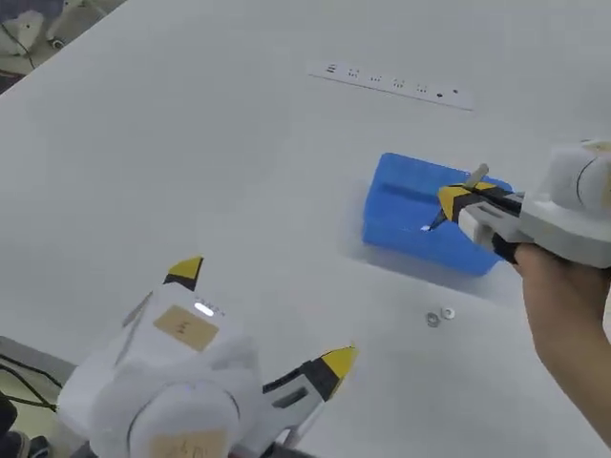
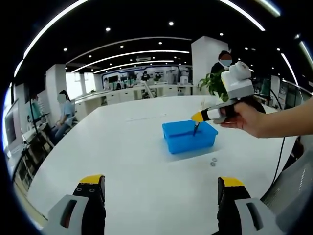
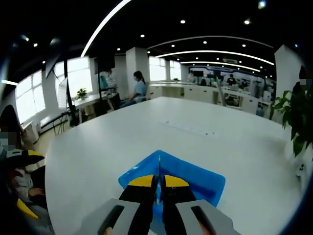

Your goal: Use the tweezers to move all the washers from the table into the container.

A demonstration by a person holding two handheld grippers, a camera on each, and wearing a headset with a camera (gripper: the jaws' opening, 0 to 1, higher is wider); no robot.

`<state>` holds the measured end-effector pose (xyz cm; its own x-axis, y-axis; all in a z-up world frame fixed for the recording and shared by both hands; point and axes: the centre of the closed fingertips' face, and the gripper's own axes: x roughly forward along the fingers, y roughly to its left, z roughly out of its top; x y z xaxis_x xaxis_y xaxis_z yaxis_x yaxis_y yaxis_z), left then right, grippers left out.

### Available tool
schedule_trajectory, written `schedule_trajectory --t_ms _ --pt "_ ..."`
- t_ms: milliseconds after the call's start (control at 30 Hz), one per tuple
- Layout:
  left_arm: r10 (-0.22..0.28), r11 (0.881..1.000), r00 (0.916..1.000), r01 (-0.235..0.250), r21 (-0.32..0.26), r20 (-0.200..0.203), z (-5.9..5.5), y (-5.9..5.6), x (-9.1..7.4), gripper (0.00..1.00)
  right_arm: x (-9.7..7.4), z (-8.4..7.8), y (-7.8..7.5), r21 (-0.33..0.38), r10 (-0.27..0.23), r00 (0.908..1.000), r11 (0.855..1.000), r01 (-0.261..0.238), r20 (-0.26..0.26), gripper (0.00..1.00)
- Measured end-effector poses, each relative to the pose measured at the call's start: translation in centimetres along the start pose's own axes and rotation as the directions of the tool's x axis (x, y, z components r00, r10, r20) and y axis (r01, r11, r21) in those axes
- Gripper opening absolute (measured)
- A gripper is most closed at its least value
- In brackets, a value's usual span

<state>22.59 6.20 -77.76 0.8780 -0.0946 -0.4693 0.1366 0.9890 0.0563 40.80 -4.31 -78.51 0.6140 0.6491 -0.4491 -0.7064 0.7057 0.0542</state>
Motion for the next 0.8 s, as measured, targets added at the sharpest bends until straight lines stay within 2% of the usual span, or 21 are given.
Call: schedule_trajectory --t_ms 233,567,800 --pt "0.005 1.000 1.0000 -0.005 0.000 -0.001 -0.1 0.1 0.0 0.98 0.7 -0.3 0.0 -0.025 -0.022 0.9996 0.999 0.021 -0.019 0.02" --pt "0.013 1.000 0.9999 -0.013 -0.003 0.008 0.0 0.3 0.1 0.98 1.7 -2.1 0.2 -0.043 -0.022 0.9975 0.999 0.019 -0.067 0.02" --pt "0.017 1.000 0.9998 -0.017 0.001 0.011 0.0 0.3 0.0 0.98 1.4 -2.1 0.3 -0.041 -0.011 0.9975 0.999 0.009 -0.069 0.02"
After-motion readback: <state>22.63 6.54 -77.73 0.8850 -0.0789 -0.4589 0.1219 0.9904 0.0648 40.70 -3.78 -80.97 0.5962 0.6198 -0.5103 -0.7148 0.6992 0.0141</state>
